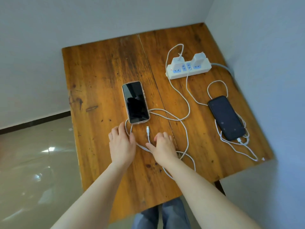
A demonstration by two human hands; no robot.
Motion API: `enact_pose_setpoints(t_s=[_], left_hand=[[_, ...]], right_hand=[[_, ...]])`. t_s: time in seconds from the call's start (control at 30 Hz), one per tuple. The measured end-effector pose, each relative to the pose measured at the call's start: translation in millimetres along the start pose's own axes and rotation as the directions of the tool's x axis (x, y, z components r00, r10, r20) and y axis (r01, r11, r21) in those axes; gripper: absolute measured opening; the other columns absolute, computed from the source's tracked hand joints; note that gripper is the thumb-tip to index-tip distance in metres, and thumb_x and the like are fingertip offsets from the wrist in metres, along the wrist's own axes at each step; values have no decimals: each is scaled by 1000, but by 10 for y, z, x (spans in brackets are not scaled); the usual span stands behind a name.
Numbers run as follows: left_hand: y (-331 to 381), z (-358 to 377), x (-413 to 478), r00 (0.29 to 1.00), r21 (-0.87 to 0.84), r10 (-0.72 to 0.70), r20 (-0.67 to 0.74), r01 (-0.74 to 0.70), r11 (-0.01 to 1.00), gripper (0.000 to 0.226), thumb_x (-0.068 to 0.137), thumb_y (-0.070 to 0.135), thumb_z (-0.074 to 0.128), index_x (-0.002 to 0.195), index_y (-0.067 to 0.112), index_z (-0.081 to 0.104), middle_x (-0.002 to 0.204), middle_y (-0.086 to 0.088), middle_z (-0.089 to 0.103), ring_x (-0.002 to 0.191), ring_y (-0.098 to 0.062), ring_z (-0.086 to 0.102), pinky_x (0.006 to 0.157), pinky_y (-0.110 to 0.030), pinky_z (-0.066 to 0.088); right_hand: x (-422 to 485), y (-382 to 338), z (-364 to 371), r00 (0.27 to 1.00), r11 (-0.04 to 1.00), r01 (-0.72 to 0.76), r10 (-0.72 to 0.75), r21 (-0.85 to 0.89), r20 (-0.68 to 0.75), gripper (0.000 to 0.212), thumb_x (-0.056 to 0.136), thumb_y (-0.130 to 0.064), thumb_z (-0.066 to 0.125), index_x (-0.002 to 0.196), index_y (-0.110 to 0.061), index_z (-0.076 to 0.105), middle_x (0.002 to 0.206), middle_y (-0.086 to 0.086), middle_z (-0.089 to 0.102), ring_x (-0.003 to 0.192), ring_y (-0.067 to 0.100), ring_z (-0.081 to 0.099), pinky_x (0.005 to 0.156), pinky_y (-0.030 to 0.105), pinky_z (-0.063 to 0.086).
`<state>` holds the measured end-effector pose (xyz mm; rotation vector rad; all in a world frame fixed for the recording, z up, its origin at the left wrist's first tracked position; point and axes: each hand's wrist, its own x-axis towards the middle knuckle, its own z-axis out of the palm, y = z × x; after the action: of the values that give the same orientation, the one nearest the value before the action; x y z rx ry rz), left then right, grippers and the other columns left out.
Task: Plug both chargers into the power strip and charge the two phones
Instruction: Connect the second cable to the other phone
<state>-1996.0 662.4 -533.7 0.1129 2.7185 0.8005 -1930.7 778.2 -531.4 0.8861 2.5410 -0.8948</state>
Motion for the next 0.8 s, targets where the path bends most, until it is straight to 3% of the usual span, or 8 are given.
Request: enact_pose_setpoints(t_s=[0.13,0.2,0.3,0.37,0.53,0.67,0.73,0.8], left_hand=[[261,14,400,991,-154,-132,30,135,979,75,89,50,56,149,15,27,146,-13,38,137,-29,26,105,-45,34],[395,12,557,986,-120,-153,66,160,980,91,81,57,64,151,17,22,148,-15,36,139,-32,24,106,-47,35],[544,10,733,968,-21,-235,93,238,971,105,70,54,77,150,15,20,146,-19,40,135,-38,34,101,-50,42],[622,9,832,931,-43,-342,129,350,936,108,65,49,83,146,12,23,144,-18,43,130,-39,42,96,-50,47],[733,31,827,945,-63,-295,142,306,950,74,77,37,78,134,11,40,129,-12,55,116,-35,57,93,-47,51],[800,-135,695,945,-252,-303,121,324,912,31,85,26,71,107,8,60,100,-11,65,89,-27,65,66,-31,51],[815,-271,591,911,-340,-363,196,411,846,27,84,24,73,102,7,63,97,-11,66,88,-27,66,67,-31,52],[809,-439,441,825,-491,-436,360,565,663,29,80,21,77,101,8,62,101,-12,68,90,-25,68,73,-32,57]], right_hand=[[55,13,53,1000,1000,17,-17,-24,-5,27,95,-24,50,116,-6,52,119,10,48,111,24,41,95,37,42],[50,48,38,998,998,53,-52,-41,20,23,96,-19,47,114,-5,53,117,11,47,109,25,41,94,37,42],[47,80,-20,995,997,70,-68,-24,71,19,95,-12,48,112,-6,50,114,12,49,106,25,44,91,36,43],[50,114,-89,996,992,-29,19,121,84,13,95,-10,46,108,-8,48,104,9,54,95,23,52,78,34,47],[3,370,-319,985,939,-173,165,298,50,29,92,-3,39,117,-15,47,93,3,56,72,12,56,56,25,45],[-74,427,-622,992,945,-127,128,302,17,26,99,-27,37,119,-20,51,96,-2,60,77,11,59,67,32,54],[-141,371,-814,996,951,-63,79,302,-41,28,99,-38,35,108,-22,55,88,-3,63,77,11,59,71,36,55],[-246,267,-1033,995,948,6,27,319,-99,27,98,-39,36,100,-23,57,78,-6,61,71,10,58,64,32,52]])
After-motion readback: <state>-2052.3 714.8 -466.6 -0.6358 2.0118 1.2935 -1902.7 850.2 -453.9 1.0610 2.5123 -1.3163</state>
